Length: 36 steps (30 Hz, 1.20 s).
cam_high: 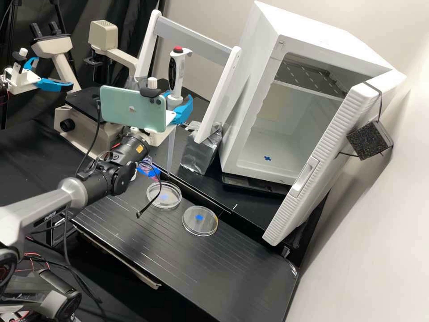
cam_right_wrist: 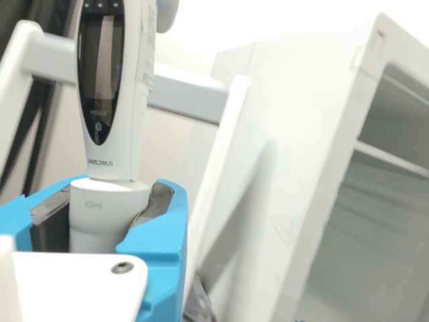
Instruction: Use the pipette
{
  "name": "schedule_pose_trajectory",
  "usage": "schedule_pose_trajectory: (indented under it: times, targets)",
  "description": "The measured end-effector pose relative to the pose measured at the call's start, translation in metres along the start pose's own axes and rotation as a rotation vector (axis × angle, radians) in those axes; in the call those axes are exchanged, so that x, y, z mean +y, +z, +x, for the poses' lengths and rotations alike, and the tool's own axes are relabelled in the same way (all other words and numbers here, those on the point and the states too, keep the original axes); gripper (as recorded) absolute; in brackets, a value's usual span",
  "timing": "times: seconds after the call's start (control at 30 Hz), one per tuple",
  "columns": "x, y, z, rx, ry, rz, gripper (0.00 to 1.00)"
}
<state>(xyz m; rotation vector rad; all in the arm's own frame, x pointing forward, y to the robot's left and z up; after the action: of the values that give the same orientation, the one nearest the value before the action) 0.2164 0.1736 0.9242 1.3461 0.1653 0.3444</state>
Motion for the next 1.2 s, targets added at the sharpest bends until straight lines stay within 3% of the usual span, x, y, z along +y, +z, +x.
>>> schedule_pose_trajectory:
  times: [0.13,0.23,0.6,0.83,0.9,0.93,1.0,1.2]
  targets:
    - [0.012,-0.016,0.015,0.053,-0.009,0.037,0.00]
    - [0.020,-0.030,0.027,0.086,-0.024,0.038,0.00]
    - [0.044,-0.072,0.086,0.078,-0.110,0.052,0.00]
    - [0.043,-0.084,0.115,0.034,-0.159,0.050,0.00]
    - [0.040,-0.085,0.123,0.026,-0.192,0.060,0.00]
    - [0.038,-0.086,0.127,0.028,-0.207,0.088,0.00]
    - [0.033,-0.085,0.132,0.033,-0.234,0.060,0.00]
    - [0.029,-0.077,0.139,0.019,-0.267,0.069,0.00]
